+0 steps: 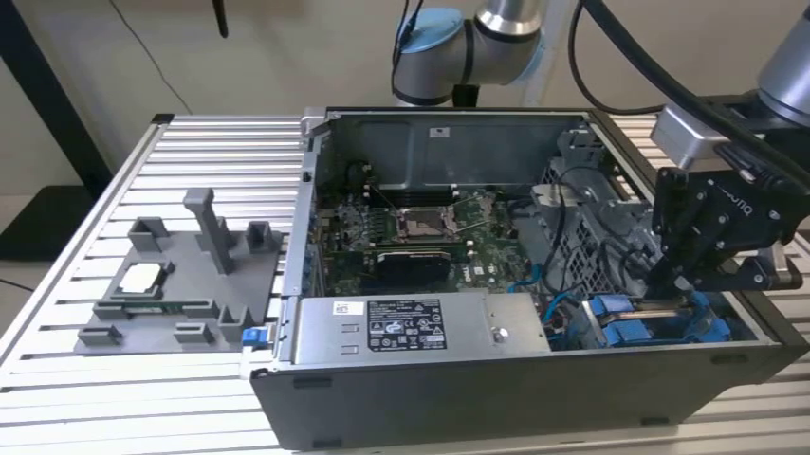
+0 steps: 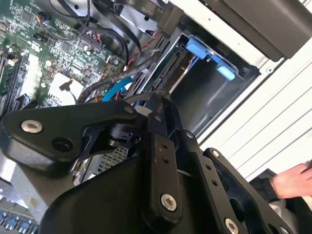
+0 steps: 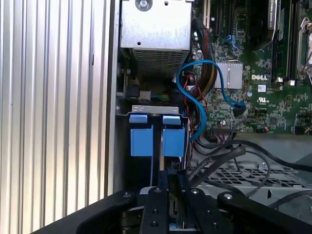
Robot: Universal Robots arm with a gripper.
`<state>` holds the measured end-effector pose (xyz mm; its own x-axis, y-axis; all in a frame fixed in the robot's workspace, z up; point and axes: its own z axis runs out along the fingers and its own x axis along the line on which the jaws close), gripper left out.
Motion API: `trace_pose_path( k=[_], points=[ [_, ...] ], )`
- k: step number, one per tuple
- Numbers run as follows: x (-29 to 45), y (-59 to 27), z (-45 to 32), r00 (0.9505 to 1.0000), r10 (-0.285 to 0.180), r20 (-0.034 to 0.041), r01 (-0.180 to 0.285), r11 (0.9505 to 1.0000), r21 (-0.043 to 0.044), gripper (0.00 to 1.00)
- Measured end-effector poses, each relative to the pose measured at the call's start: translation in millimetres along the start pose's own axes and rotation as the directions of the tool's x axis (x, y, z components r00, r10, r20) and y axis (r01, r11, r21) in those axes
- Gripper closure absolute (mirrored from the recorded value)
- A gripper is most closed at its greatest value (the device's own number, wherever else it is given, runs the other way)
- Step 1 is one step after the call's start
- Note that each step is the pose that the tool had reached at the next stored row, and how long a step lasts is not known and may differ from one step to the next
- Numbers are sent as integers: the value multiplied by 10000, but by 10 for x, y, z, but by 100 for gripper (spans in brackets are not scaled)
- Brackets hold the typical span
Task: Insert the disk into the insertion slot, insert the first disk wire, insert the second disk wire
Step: 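Insert the first disk wire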
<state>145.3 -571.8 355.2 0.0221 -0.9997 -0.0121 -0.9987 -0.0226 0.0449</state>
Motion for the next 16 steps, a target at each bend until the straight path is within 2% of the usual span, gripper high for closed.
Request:
trace_pose_path(
  k=[9, 16],
  points=[
    [11, -126, 3, 10000, 0, 1, 0, 10000, 4, 81],
    [11, -134, 6, 10000, 0, 0, 0, 10000, 6, 81]
  ],
)
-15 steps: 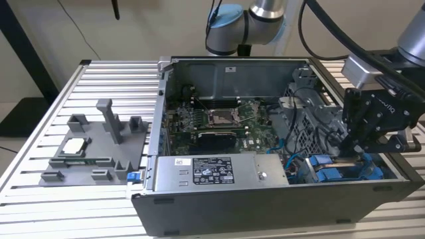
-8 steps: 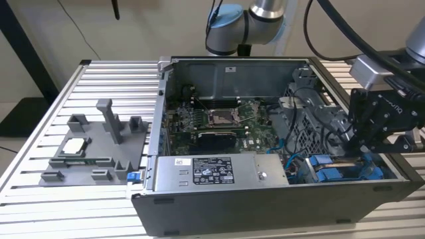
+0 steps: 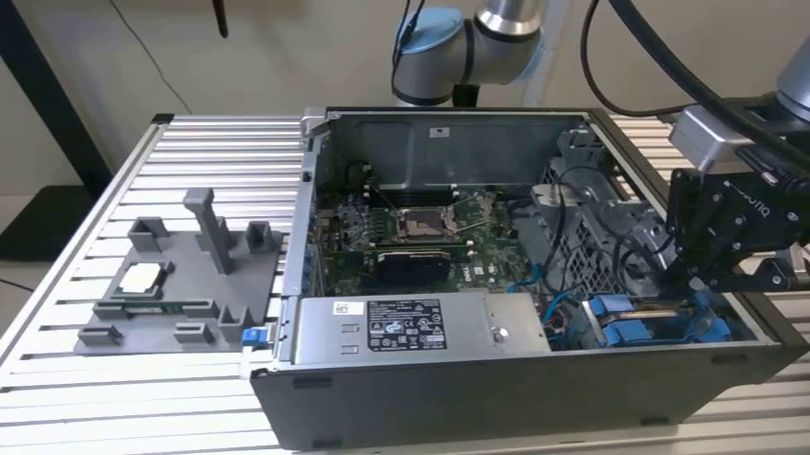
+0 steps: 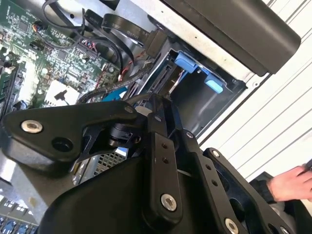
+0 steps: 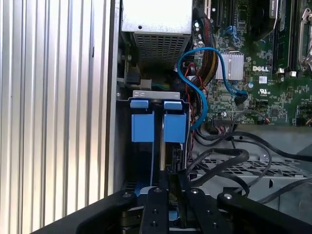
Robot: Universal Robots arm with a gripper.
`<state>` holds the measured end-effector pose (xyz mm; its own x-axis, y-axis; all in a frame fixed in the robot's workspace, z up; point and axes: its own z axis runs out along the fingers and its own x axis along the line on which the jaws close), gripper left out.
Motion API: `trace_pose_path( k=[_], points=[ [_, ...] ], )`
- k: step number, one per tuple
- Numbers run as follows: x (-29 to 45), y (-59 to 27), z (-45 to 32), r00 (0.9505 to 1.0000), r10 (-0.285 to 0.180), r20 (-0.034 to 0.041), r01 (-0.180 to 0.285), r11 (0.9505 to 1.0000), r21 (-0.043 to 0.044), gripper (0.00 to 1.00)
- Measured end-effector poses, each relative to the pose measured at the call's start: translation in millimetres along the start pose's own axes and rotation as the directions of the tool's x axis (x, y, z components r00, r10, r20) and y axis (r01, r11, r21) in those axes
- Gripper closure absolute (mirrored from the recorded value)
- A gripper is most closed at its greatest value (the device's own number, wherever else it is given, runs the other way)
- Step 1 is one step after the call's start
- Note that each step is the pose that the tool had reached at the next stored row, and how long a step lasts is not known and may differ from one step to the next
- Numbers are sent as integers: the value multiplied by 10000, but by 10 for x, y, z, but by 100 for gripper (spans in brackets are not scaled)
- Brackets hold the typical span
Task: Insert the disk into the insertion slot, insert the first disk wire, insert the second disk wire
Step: 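Insert the first disk wire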
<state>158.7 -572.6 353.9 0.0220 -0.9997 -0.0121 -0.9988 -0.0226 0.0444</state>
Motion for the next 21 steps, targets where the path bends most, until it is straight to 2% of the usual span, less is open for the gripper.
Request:
trace_pose_path(
  k=[7, 13, 18, 21],
  points=[
    [0, -5, 4, 10000, -1, 1, 1, 10000, 0, 81],
    [1, -52, 23, 10000, -4, 1, 4, 10000, 7, 81],
    [-3, -94, 66, 10000, -33, -3, 33, 10000, 24, 81],
    [-38, -101, 91, 10000, -57, -4, 57, 10000, 50, 81]
  ],
)
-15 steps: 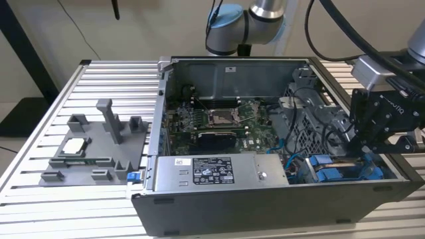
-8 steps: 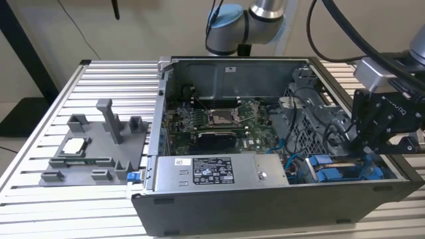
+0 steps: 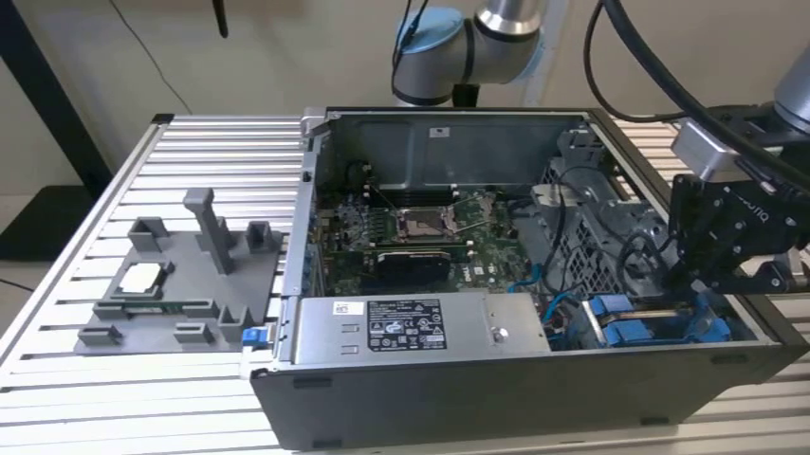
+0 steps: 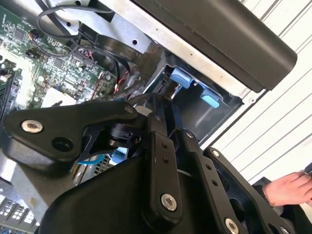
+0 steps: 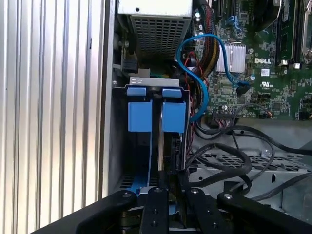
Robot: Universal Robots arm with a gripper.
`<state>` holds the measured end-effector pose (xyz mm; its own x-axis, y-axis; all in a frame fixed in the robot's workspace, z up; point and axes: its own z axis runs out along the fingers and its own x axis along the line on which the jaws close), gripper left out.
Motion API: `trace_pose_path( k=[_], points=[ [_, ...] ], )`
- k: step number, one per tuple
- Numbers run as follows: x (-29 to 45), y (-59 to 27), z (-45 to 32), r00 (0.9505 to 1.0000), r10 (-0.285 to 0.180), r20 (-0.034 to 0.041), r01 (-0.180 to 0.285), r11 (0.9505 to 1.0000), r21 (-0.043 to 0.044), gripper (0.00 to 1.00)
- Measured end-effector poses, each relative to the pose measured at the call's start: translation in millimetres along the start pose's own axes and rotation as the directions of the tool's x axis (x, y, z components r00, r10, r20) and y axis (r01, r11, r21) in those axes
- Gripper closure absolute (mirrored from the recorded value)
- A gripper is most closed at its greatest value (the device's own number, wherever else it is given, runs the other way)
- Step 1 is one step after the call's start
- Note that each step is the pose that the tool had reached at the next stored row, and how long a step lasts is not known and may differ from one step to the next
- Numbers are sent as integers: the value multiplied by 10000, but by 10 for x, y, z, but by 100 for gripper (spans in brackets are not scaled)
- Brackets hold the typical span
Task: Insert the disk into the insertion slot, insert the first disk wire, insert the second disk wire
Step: 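Insert the first disk wire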
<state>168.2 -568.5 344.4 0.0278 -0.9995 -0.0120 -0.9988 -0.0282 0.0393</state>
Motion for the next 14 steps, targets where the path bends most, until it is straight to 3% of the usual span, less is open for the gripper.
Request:
trace_pose_path(
  k=[5, 14],
  points=[
    [-54, -6, 35, 10000, -77, -3, 77, 10000, 25, 81],
    [-55, -12, 70, 10000, -91, -6, 91, 10000, 41, 81]
  ],
)
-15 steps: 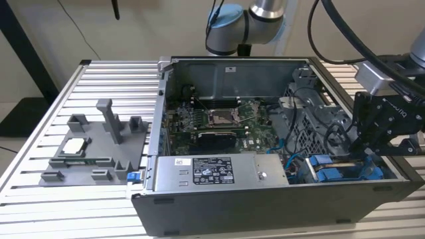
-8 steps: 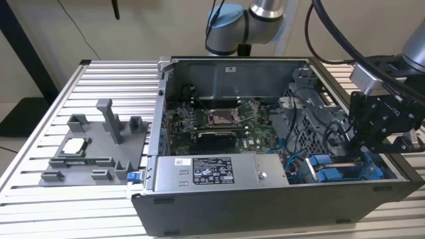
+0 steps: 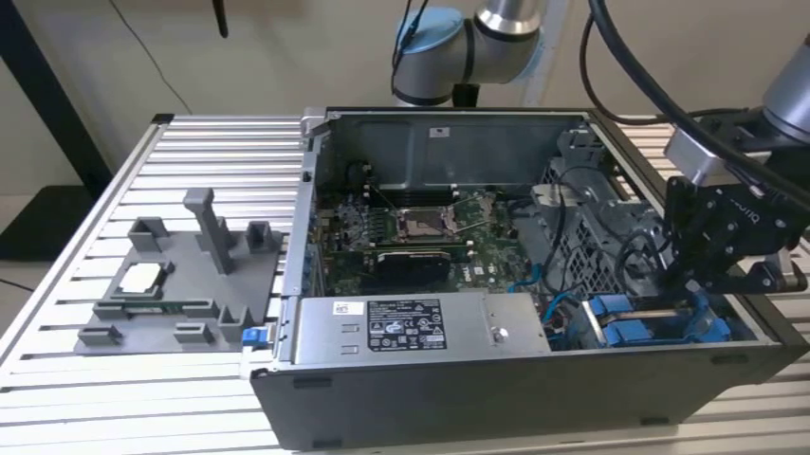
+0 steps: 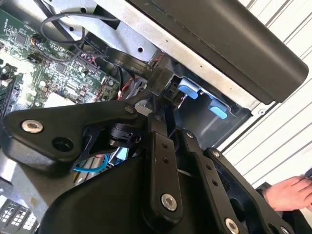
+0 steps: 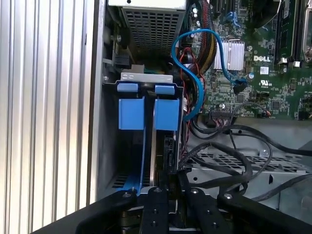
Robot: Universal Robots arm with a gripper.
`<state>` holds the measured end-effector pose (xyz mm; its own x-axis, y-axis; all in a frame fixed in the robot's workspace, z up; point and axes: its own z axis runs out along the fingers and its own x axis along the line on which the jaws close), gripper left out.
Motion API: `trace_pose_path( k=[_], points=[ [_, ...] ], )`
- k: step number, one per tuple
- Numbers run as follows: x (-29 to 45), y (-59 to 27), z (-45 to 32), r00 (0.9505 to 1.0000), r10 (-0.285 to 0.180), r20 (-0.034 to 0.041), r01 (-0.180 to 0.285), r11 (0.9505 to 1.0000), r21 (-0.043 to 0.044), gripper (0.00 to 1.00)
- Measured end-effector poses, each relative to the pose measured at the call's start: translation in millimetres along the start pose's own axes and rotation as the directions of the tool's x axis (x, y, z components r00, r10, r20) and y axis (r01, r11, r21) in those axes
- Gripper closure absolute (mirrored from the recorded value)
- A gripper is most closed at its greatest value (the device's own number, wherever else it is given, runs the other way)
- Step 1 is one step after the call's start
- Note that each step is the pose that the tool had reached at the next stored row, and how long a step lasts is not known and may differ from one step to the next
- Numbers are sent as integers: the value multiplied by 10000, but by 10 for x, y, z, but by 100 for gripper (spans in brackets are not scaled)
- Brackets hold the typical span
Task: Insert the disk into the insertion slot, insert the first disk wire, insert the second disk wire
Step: 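Insert the first disk wire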
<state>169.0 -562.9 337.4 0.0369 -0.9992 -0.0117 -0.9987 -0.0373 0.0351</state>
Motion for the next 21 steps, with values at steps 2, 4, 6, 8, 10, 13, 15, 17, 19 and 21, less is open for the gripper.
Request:
trace_pose_path(
  k=[2, 4, 6, 8, 10, 13, 15, 17, 19, 21],
  points=[
    [1, 0, 13, 10000, 0, 4, 0, 10000, 0, 81],
    [3, -1, 30, 10000, 0, 0, 0, 10000, 0, 81],
    [6, -1, 45, 10000, 0, 0, 0, 10000, -1, 80],
    [9, -2, 64, 10000, 0, 9, 0, 10000, -1, 80],
    [10, -2, 64, 10000, 0, 2, 0, 10000, 0, 73],
    [10, 0, 39, 10000, 1, 8, -1, 10000, -6, 73],
    [9, 2, -17, 10000, 2, 13, -2, 10000, -19, 73],
    [8, 3, -82, 10000, 0, 14, 0, 10000, -31, 73],
    [7, 6, -154, 10000, 1, 14, -1, 10000, -45, 73],
    [6, 8, -229, 10000, 1, 16, -1, 10000, -62, 73]
  ],
)
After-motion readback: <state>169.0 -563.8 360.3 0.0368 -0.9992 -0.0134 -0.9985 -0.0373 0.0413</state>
